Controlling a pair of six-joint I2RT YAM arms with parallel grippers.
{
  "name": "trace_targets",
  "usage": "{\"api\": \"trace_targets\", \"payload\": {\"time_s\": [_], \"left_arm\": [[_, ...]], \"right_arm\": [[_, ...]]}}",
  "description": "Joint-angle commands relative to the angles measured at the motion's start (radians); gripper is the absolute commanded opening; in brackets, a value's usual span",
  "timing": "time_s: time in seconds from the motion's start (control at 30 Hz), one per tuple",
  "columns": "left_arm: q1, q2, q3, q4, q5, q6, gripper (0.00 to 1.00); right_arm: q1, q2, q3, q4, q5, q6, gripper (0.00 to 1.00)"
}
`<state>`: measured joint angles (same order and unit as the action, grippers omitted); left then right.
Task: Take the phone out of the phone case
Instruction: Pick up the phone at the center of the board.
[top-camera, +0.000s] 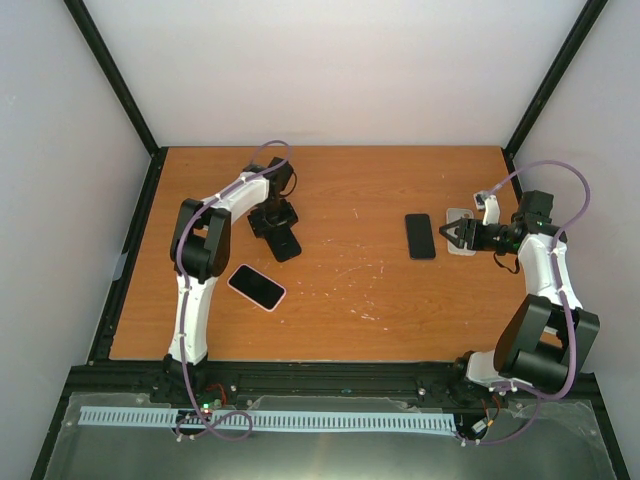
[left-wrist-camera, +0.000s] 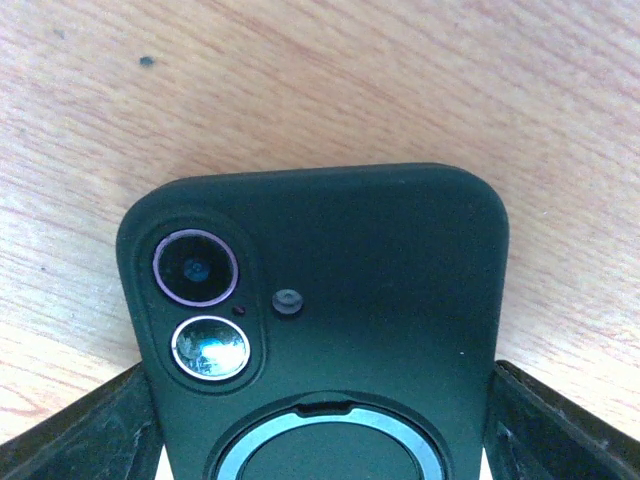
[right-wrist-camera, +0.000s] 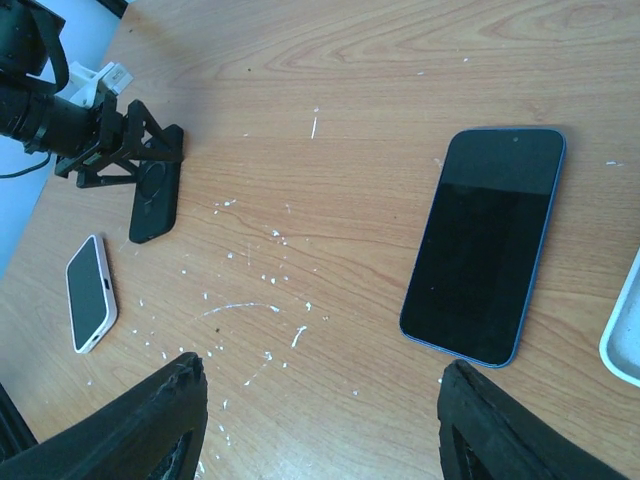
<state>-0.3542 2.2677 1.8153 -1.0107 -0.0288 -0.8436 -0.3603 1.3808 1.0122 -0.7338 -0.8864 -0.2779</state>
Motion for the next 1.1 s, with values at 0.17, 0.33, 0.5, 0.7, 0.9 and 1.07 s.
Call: {"api": "trace_targets", "payload": {"time_s": [0.17, 0.33, 0.5, 0.7, 0.9, 1.07], "left_arm": [[0.008, 0.045, 0.005, 0.013, 0.043, 0.048, 0.87], [0.008, 0.115, 0.087, -0.107, -0.072, -0.002, 0.84], [0.003, 0.146, 0.082, -0.116, -0.033, 0.012, 0.69], [-0.004, 0.033, 0.028, -0.020, 0.064, 0.062, 0.59], [-0.048, -0.216, -0.108, 0.206, 0.161, 0.233, 0.46], [-0.062, -0.476, -0.377, 0.616, 0.467, 0.303, 0.21]], "right_arm": [[-0.007, 0.014, 0.009, -0.012, -0.019, -0.023, 0.62], [-0.006, 0.017, 0.010, -0.014, -0.020, -0.025, 0.62], [-0.006, 0.027, 0.012, -0.017, -0.024, -0.030, 0.62], [-0.007, 0.028, 0.011, -0.017, -0.013, -0.029, 0.62], [-0.007, 0.008, -0.004, 0.003, -0.015, -0.020, 0.63], [-0.006, -0.004, 0.000, -0.015, -0.077, -0.059, 0.63]]}}
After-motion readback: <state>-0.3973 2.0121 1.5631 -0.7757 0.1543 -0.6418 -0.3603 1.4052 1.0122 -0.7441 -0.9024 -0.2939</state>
